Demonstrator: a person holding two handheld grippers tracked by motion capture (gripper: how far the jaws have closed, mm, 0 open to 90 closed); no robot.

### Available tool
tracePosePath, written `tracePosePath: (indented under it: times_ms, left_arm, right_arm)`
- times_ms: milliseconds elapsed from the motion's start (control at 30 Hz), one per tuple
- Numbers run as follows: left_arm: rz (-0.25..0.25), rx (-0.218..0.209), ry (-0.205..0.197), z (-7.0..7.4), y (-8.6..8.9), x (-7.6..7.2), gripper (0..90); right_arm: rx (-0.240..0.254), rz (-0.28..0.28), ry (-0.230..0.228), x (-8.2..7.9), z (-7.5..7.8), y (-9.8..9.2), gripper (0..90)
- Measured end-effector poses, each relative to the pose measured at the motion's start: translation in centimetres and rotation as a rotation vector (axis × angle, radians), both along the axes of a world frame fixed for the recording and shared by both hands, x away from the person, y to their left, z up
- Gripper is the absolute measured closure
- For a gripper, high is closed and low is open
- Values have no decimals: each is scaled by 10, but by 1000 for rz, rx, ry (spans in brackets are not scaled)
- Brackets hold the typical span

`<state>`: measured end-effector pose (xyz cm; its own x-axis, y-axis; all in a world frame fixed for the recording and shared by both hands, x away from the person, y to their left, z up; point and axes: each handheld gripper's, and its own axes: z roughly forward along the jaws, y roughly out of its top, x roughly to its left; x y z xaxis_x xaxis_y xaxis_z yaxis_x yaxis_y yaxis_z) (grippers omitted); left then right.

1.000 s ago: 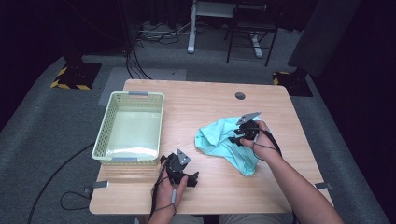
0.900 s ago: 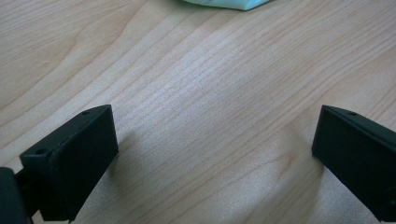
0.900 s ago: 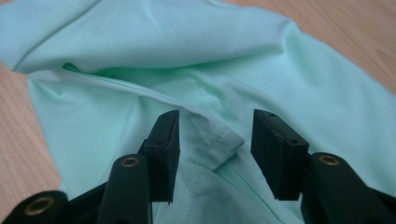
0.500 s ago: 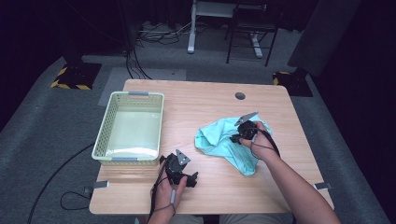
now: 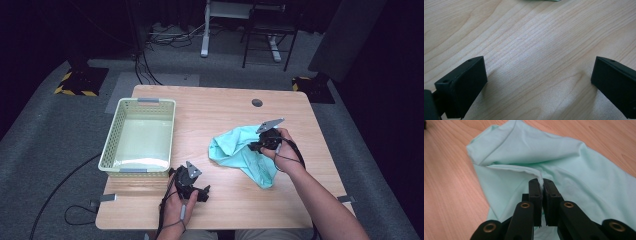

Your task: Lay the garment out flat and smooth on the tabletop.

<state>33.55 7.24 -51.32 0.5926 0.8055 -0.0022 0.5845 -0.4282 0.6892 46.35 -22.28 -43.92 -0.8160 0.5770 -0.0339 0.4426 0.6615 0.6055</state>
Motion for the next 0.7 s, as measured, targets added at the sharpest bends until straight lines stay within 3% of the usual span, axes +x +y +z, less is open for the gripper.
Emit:
tracePosePath:
  times_ms: [333, 700]
  left_arm:
    - [-5, 0, 1, 0, 1, 0, 1]
    - [-5, 0, 1, 0, 1, 0, 1]
  right_arm:
    - [35, 41, -32, -25, 25, 3, 864]
    - [42, 146, -53, -62, 45, 19, 863]
